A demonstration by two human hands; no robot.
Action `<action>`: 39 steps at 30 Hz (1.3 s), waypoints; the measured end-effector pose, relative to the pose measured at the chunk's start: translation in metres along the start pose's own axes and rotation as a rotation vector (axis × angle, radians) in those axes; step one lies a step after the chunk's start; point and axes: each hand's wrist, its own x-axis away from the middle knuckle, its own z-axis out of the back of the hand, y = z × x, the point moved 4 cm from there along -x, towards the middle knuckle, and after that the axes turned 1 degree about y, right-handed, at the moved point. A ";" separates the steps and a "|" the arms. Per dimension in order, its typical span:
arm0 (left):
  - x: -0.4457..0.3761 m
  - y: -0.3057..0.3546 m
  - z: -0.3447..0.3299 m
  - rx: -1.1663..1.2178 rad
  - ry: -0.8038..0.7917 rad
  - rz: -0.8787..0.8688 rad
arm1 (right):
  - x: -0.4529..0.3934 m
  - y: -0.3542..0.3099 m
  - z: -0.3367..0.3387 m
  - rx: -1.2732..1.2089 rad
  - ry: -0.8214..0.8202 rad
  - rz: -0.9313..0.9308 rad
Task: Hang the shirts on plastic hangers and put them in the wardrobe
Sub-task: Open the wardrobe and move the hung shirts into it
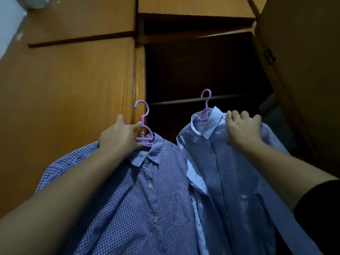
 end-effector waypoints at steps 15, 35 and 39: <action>-0.041 -0.015 -0.006 -0.052 0.095 -0.057 | -0.106 -0.057 -0.080 -0.042 0.105 0.003; -0.069 -0.011 -0.002 -0.049 0.142 -0.033 | -0.188 -0.062 -0.137 -0.023 0.073 0.024; -0.072 -0.006 -0.001 -0.064 0.171 -0.064 | -0.180 -0.048 -0.153 0.017 0.069 0.061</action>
